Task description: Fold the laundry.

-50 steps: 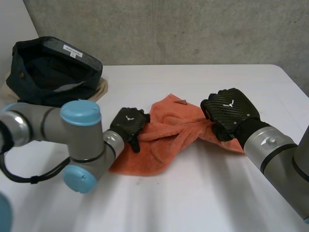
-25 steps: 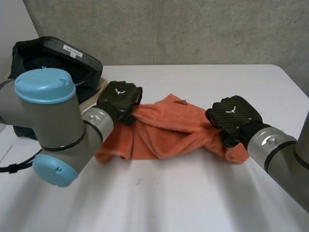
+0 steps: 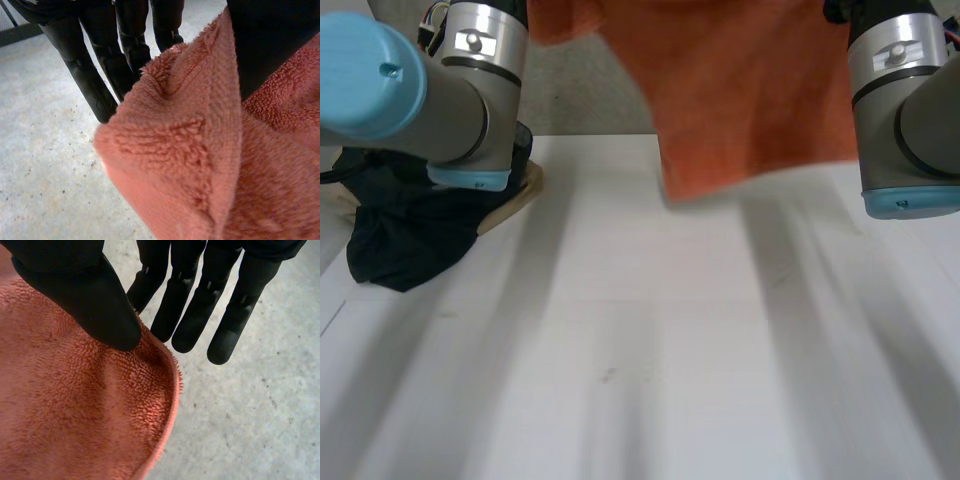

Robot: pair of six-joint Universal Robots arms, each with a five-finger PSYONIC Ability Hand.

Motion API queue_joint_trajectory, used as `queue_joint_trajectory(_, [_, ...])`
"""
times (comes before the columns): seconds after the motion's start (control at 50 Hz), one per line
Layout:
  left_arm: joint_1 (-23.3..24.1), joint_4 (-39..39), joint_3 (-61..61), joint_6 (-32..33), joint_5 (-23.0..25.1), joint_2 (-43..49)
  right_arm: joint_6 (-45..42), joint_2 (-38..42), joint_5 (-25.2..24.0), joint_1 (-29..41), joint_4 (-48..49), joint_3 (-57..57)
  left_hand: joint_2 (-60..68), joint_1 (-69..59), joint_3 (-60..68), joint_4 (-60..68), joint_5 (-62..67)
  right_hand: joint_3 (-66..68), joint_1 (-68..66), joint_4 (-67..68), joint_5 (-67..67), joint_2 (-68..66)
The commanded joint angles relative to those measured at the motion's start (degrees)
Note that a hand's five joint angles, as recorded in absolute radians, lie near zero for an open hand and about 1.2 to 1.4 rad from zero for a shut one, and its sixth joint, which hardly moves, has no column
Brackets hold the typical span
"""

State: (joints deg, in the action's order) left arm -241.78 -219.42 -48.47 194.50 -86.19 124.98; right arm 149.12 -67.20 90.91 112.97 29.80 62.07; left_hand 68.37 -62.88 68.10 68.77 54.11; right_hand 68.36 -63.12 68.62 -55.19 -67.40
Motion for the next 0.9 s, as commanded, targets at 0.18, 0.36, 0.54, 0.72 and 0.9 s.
queue_joint_trajectory(0.18, [-0.4, 11.5, -35.4, 0.7, -0.2, -2.6, 0.2, -0.7, -7.0, 1.0, -12.7, 25.2, 11.6, -17.1, 11.9, 11.2, 15.9, 11.6, -16.9, 11.4, -14.8, -12.6])
queue_joint_trajectory(0.36, [-0.4, 17.2, -44.0, 5.7, -0.6, -3.4, -0.1, 4.0, -7.1, 1.6, -13.1, 32.8, -6.8, 1.4, -6.6, -7.2, -2.6, 11.6, -16.9, 11.4, -14.8, -12.6])
queue_joint_trajectory(0.54, [-0.5, 18.8, -46.1, 9.1, -0.6, -6.0, 0.2, 3.6, -7.0, 1.4, -13.2, 35.0, -20.3, 14.8, -20.0, -20.7, -16.0, 11.6, -16.9, 11.4, -14.8, -12.6])
queue_joint_trajectory(0.72, [-0.4, 19.7, -47.4, 9.2, -0.2, -10.5, 0.0, 2.2, -7.3, 1.4, -13.2, 38.0, -20.5, 15.0, -20.2, -20.9, -16.2, 11.6, -16.9, 11.4, -14.8, -12.6])
queue_joint_trajectory(0.9, [-1.5, 20.0, -47.7, 9.5, 0.0, -11.6, -0.1, 1.8, -7.5, 1.5, -13.2, 38.8, -20.8, 15.3, -20.5, -21.2, -16.6, 11.6, -16.9, 11.4, -14.8, -12.6])
